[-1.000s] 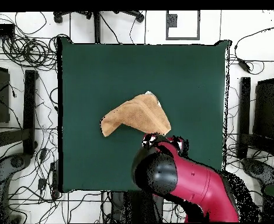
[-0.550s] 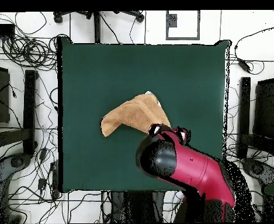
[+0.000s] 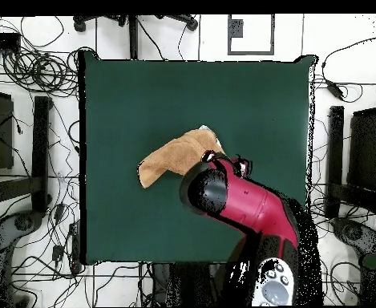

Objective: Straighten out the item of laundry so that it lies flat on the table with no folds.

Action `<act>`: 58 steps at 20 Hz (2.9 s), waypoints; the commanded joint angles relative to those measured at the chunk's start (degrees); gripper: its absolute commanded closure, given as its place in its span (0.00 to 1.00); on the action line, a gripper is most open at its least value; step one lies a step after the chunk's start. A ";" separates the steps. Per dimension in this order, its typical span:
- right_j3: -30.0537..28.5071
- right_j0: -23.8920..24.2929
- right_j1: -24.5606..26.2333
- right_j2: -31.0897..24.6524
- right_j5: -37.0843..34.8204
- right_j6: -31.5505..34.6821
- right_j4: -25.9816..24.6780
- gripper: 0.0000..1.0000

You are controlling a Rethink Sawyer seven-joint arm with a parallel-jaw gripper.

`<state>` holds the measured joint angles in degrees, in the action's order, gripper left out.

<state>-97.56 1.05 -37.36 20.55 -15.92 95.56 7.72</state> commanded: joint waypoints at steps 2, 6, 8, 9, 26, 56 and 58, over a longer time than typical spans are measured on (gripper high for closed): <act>5.91 -2.23 6.68 -1.10 0.76 15.11 4.67 0.00; 5.37 -1.39 6.95 -2.54 1.94 13.97 4.88 0.00; 6.22 -2.22 7.46 -1.99 1.20 14.21 5.23 0.00; 6.74 -2.69 7.57 -1.77 0.75 14.21 5.34 0.00; 7.80 -0.16 11.09 -7.41 -3.17 15.32 9.69 0.00; -3.94 -8.14 15.25 0.86 -0.91 23.59 19.64 0.00; -4.87 -9.05 14.63 1.96 -0.41 24.00 18.56 0.00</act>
<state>-93.25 -8.35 -22.18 25.04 -15.68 105.40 24.87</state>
